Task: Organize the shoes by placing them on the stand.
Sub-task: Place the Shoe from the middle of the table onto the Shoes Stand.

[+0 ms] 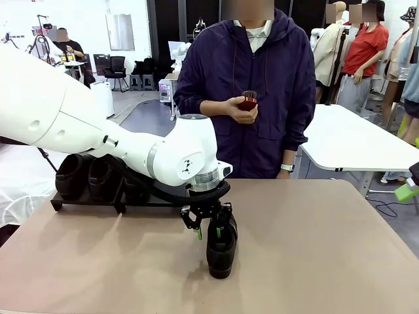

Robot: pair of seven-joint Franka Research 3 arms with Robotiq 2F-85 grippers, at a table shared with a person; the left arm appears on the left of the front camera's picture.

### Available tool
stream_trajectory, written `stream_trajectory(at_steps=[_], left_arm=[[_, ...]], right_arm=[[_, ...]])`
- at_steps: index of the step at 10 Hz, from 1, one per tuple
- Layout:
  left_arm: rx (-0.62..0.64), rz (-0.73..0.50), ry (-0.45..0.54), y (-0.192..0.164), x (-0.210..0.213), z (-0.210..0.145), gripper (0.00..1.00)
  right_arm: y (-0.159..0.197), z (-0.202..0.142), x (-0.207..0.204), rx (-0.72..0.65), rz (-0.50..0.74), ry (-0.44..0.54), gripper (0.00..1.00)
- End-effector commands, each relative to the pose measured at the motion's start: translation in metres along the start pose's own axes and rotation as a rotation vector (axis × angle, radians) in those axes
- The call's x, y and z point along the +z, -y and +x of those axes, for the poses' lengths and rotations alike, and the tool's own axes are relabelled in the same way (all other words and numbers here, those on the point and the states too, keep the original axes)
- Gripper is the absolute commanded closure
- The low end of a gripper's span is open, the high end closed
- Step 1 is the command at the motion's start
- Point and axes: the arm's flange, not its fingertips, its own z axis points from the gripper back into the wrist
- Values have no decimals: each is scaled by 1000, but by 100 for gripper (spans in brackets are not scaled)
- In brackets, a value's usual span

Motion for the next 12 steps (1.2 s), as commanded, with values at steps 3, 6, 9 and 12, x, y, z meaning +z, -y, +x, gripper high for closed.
stream_trajectory(at_steps=[3, 6, 9, 12], left_arm=[[11, 38, 34, 3, -1, 2, 100], [-31, 12, 71, 13, 25, 0, 100], [-29, 6, 220, -12, 98, -16, 100], [-107, -18, 318, -56, 148, -44, 100]], right_arm=[[1, 1, 3, 16, 16, -2, 0], [1, 1, 3, 16, 16, -2, 0], [1, 1, 3, 16, 16, -2, 0], [1, 1, 3, 16, 16, -2, 0]])
